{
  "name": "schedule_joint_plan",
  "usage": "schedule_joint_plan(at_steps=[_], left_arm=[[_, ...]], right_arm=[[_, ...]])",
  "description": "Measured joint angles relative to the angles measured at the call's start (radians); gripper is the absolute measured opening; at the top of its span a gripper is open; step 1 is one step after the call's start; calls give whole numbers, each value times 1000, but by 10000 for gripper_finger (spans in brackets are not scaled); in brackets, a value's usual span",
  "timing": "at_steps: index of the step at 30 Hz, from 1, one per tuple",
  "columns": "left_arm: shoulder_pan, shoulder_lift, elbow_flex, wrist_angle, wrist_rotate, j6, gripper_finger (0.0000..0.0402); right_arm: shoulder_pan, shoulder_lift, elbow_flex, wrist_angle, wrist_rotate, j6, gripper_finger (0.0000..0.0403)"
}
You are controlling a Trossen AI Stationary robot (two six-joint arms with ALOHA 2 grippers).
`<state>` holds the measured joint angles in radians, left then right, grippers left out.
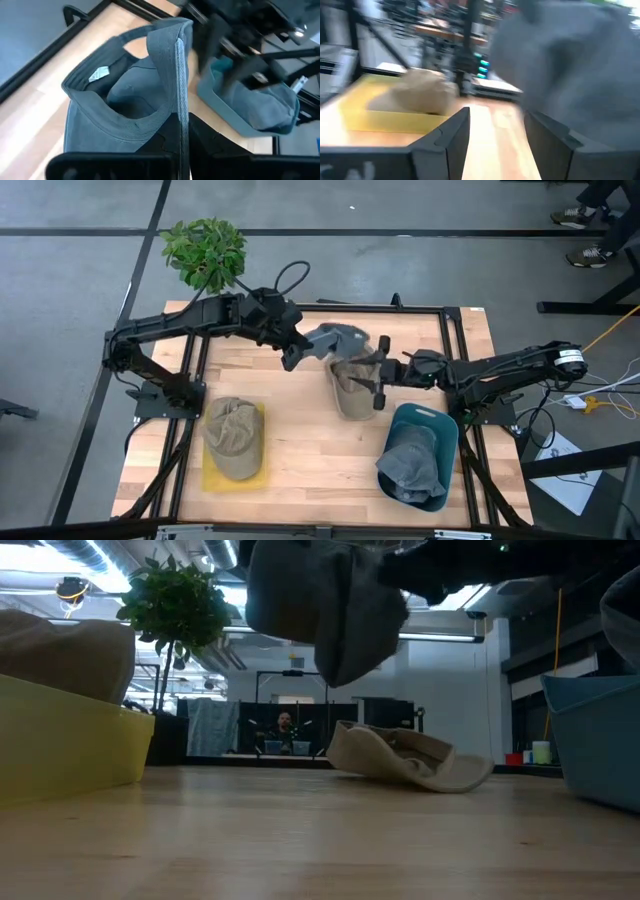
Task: Pick & Place hat
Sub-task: Put the blue cap into the blue bin
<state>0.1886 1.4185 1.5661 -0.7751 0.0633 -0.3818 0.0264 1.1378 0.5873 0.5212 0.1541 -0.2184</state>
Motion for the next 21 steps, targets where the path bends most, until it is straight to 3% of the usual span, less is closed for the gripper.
schedule_joint_plan(at_steps=[4, 8, 13, 21], left_arm=[[15, 0, 0, 17, -1, 0, 10], [18, 0, 0, 53, 34, -8, 10], [-1, 0, 0, 118, 114, -20, 11], [-46, 1, 0, 92, 145, -36, 12]], right_arm=[[3, 1, 0, 4, -125, 0, 186], [2, 1, 0, 6, -131, 0, 186], [-16, 1, 0, 13, -28, 7, 186], [-35, 1, 0, 24, 204, 0, 186]])
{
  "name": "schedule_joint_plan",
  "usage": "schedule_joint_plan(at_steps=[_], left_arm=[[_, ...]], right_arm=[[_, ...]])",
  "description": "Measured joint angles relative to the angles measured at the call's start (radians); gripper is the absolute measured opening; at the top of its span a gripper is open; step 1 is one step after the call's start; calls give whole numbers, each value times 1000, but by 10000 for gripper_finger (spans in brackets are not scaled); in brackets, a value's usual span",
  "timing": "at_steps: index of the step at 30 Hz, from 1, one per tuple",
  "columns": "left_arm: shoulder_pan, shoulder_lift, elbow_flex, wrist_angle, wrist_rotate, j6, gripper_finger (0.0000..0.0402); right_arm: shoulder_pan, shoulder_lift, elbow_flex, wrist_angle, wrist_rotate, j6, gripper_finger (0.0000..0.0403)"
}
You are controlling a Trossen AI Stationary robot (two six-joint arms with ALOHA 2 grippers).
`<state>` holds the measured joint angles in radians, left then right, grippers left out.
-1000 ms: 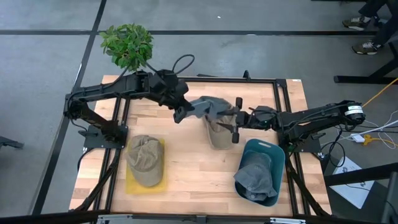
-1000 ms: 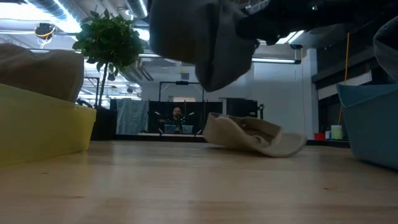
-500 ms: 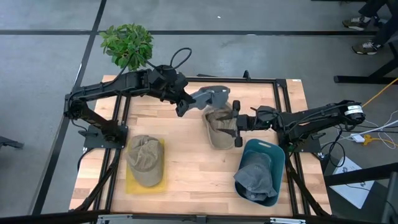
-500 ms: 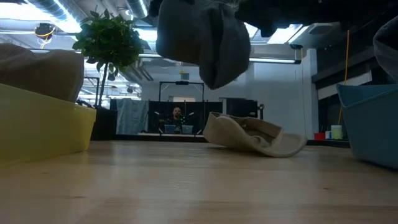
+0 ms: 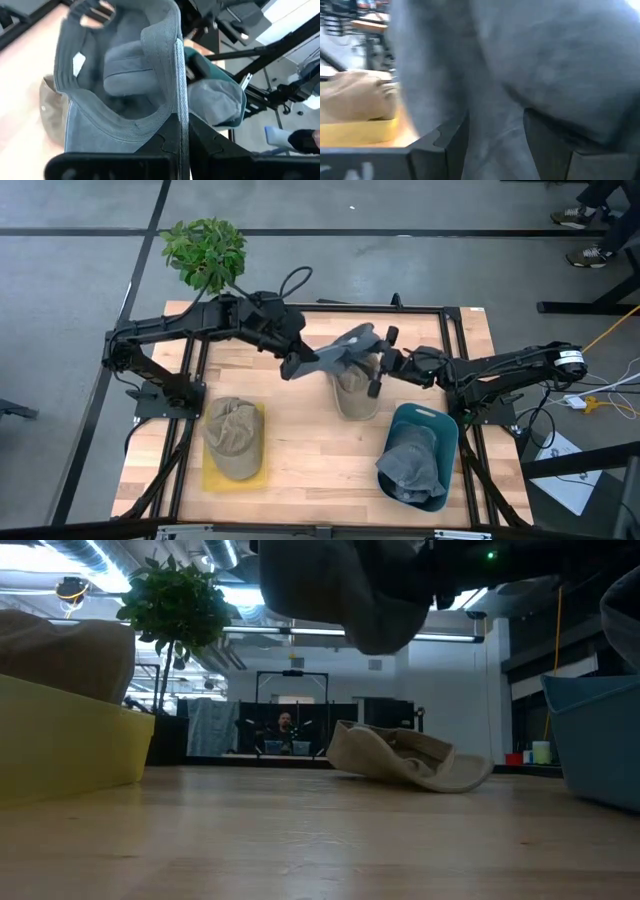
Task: Pick & Place hat
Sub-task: Put the blue cap into the blue bin
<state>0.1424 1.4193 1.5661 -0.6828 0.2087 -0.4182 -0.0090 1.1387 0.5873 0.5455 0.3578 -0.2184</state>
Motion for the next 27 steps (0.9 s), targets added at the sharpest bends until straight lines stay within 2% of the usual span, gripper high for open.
schedule_joint_plan(at_steps=[8, 15, 27], left_arm=[[-6, 0, 0, -1, 70, -8, 13], [-6, 0, 0, 98, 121, 20, 13], [-11, 0, 0, 157, 125, 63, 13]], right_arm=[[-5, 0, 0, 11, 17, 1, 186], [-8, 0, 0, -19, -94, 31, 186], [-9, 0, 1, -67, -97, 26, 185]])
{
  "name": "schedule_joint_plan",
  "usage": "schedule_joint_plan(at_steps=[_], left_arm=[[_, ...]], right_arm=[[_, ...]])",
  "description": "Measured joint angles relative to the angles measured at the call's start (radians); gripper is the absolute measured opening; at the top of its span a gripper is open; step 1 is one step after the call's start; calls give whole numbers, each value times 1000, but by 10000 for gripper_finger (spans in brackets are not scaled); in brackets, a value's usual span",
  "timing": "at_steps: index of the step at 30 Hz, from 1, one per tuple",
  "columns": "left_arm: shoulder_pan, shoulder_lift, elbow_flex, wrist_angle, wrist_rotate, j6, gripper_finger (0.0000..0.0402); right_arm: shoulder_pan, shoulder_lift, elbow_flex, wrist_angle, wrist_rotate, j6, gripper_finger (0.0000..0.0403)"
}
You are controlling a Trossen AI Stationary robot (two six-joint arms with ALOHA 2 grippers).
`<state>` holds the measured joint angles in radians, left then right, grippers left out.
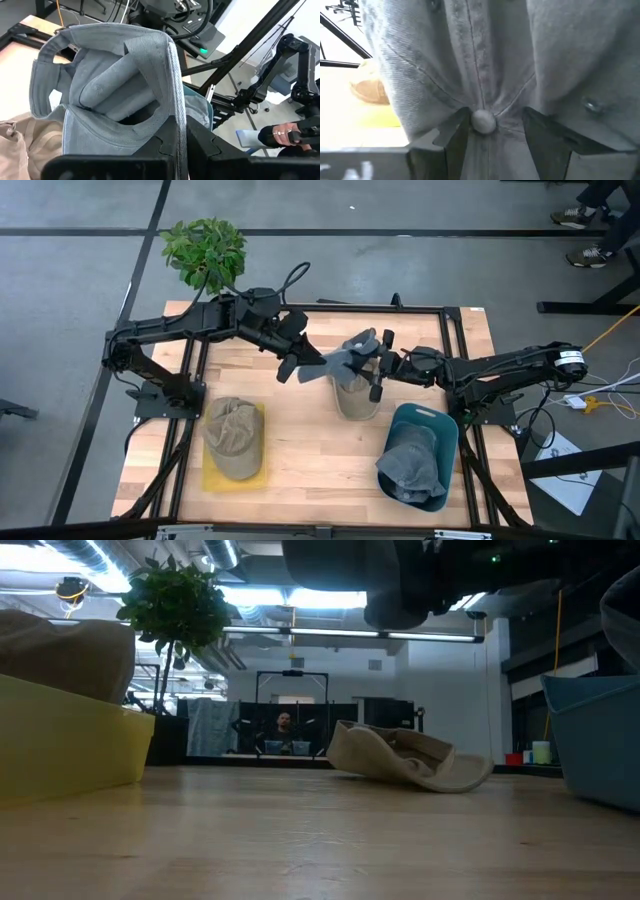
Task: Pick & Place hat
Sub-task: Put the blue cap into the blue bin
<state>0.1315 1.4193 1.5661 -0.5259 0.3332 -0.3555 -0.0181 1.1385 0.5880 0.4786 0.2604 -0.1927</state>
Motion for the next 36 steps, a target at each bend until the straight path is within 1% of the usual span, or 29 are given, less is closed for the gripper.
schedule_joint_plan(at_steps=[2, 4, 6, 8, 9, 12, 15, 18, 22, 27, 30, 32, 36], left_arm=[[0, 0, 0, 1, 0, 2, 13], [0, 0, 0, 2, 1, 2, 13], [0, 0, 0, 2, 1, 2, 13], [0, 0, 0, 3, 0, 2, 13], [0, 0, 0, 3, 0, 3, 13], [0, 0, 0, -6, 0, 3, 13], [0, 0, 0, -54, 1, 4, 13], [1, 0, 0, -125, 0, 15, 14], [1, 0, 0, -219, -20, 42, 16], [25, -14, 0, -308, -85, 56, 17], [48, -31, 1, -316, -113, 56, 17], [59, -42, 1, -308, -114, 56, 17], [63, -50, 1, -303, -110, 110, 21]], right_arm=[[0, 0, 0, 1, 0, -2, 175], [0, 0, 0, 0, 1, -11, 149], [0, 0, 0, 2, 1, -22, 105], [0, 0, 0, 4, 0, -24, 50], [0, 0, 0, 7, 0, -26, 32], [0, 0, 0, 14, 1, -27, 31], [0, 0, 0, 12, -1, -27, 43], [0, -2, 0, 9, -42, -25, 37], [0, -14, 0, -6, -139, -16, 33], [0, -64, 0, -116, -287, 61, 33], [0, -98, 0, -167, -402, 113, 33], [0, -117, 0, -178, -472, 142, 33], [-1, -144, 0, -172, -571, 180, 33]])
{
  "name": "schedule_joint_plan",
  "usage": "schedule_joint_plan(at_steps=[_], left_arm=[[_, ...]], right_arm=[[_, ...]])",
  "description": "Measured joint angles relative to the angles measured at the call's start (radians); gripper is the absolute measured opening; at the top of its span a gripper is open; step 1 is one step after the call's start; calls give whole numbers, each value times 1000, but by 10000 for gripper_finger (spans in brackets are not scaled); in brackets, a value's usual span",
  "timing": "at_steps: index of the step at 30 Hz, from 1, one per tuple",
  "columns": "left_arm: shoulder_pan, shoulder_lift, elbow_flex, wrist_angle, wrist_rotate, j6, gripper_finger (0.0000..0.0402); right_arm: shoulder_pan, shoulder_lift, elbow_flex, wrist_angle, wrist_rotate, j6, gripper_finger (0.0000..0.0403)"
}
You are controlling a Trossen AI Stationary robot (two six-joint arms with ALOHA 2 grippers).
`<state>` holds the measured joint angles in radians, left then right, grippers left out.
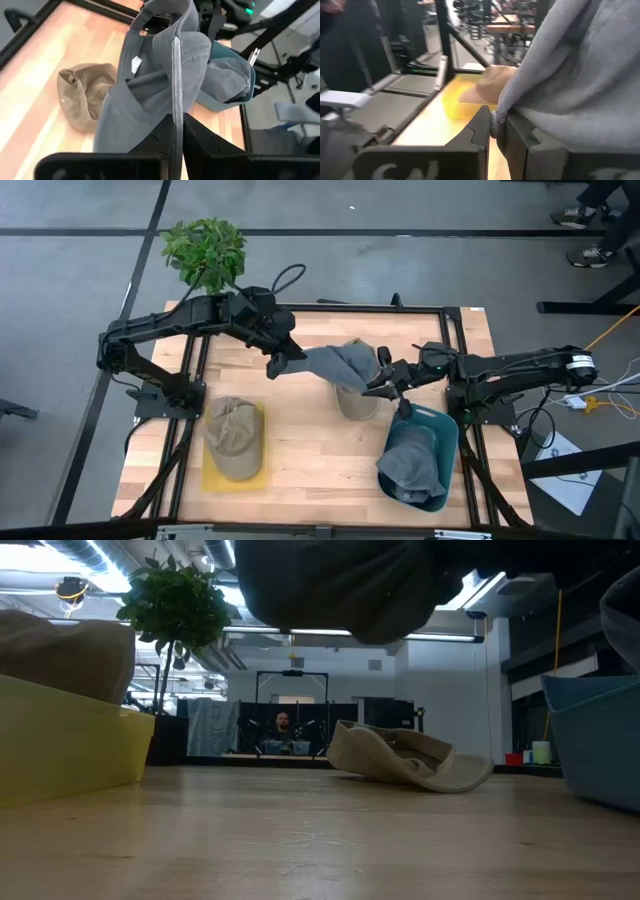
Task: Pick & Place hat
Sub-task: Put the blue cap into the blue bin
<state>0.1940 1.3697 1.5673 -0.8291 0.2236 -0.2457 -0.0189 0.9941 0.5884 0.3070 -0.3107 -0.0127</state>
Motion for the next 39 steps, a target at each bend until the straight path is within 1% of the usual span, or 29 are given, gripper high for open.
schedule_joint_plan(at_steps=[3, 9, 11, 14, 18, 23, 25, 28, 31, 33, 35, 39], left_arm=[[-14, 0, 0, -3, -9, 52, 37], [-10, -2, 0, -22, -52, 101, 88], [-7, -4, 0, -32, -67, 112, 104], [-8, -6, 0, -36, -88, 130, 126], [-29, 4, 0, -4, -90, 178, 149], [-123, 59, 0, 34, -93, 388, 169], [-165, 89, 0, 83, -142, 463, 175], [-211, 133, 0, 150, -262, 532, 181], [-241, 177, 0, 204, -396, 544, 182], [-251, 210, 0, 224, -461, 531, 182], [-255, 244, 0, 245, -492, 522, 184], [-254, 307, -1, 288, -491, 522, 194]], right_arm=[[0, -14, 0, 0, -65, 27, 33], [3, -38, 0, -11, -229, 83, 33], [2, -45, 0, -9, -250, 91, 33], [2, -55, 0, -8, -250, 97, 33], [-4, -56, 0, -6, -208, 114, 33], [-30, -54, 0, -39, -165, 111, 41], [-42, -54, 0, -45, -149, 111, 38], [-56, -54, 0, -46, -123, 110, 34], [-64, -54, 0, -47, -83, 106, 34], [-64, -54, 0, -48, -38, 94, 36], [-64, -54, 0, -52, -8, 83, 39], [-64, -54, 0, -50, 57, 61, 36]])
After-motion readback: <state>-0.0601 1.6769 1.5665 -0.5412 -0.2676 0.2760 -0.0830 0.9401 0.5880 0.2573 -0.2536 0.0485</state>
